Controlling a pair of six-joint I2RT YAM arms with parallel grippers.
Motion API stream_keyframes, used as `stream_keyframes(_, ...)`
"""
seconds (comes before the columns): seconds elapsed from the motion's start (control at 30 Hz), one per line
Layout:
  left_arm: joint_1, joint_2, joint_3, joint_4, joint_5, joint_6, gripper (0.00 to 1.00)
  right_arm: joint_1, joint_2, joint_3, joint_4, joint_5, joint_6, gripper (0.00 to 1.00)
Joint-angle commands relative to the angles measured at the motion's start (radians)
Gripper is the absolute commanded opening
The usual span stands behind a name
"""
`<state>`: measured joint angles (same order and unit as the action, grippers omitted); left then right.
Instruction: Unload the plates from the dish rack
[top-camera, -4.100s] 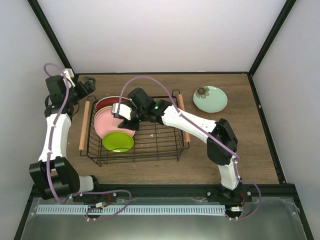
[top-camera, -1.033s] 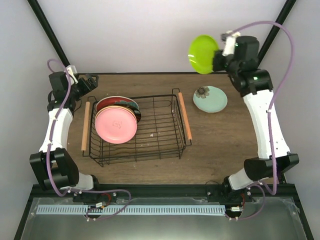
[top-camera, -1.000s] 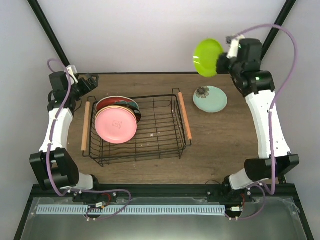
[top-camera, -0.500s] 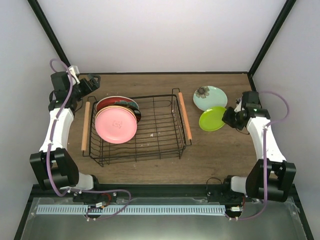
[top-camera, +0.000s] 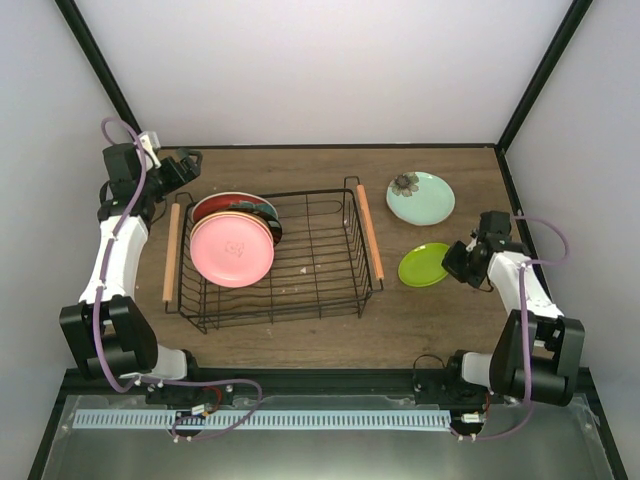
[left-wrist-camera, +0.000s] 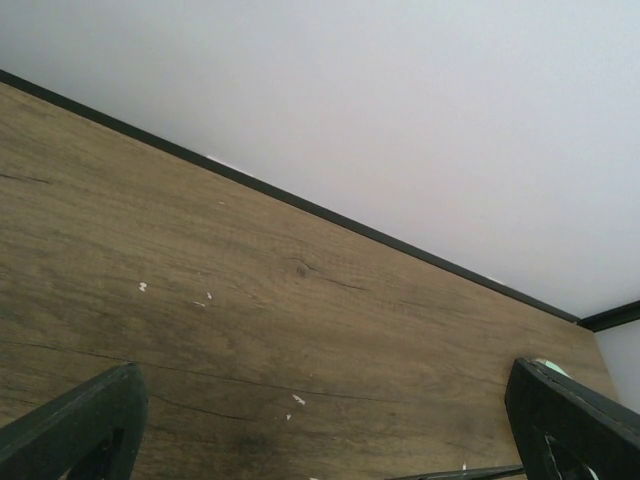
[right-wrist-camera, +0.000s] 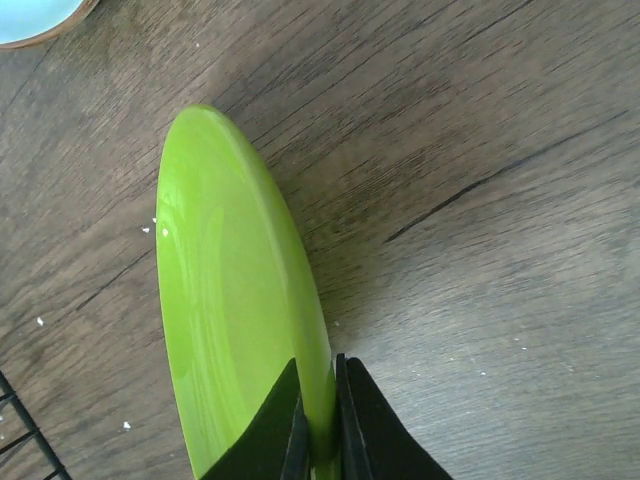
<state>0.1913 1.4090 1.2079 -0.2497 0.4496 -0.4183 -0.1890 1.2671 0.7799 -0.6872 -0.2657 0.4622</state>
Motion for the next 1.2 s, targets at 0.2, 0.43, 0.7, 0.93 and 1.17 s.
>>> stream_keyframes(0.2,-0.003,-0.018,-0.009,0.0,0.003,0.006,1.0,-0.019,0.004,-0.088,0.07,0.064,0.023,0.3)
stream_keyframes(0.43,-0.005,-0.02,-0.018,0.004,0.004,0.0,1.0,-0.02,-0.008,-0.116,0.069,0.096,0.018,0.35)
stream_keyframes(0.7,-0.006,-0.032,-0.027,0.007,0.006,0.001,1.0,-0.018,-0.056,0.08,-0.002,0.124,-0.055,0.44)
stream_keyframes(0.93,-0.011,-0.021,-0.016,0.012,0.01,0.007,1.0,0.158,-0.038,0.616,0.091,0.066,-0.22,0.48)
stream_keyframes(1.17,-0.028,-0.02,-0.002,0.017,0.001,0.003,1.0,0.639,0.231,0.87,0.152,0.096,-0.372,0.5)
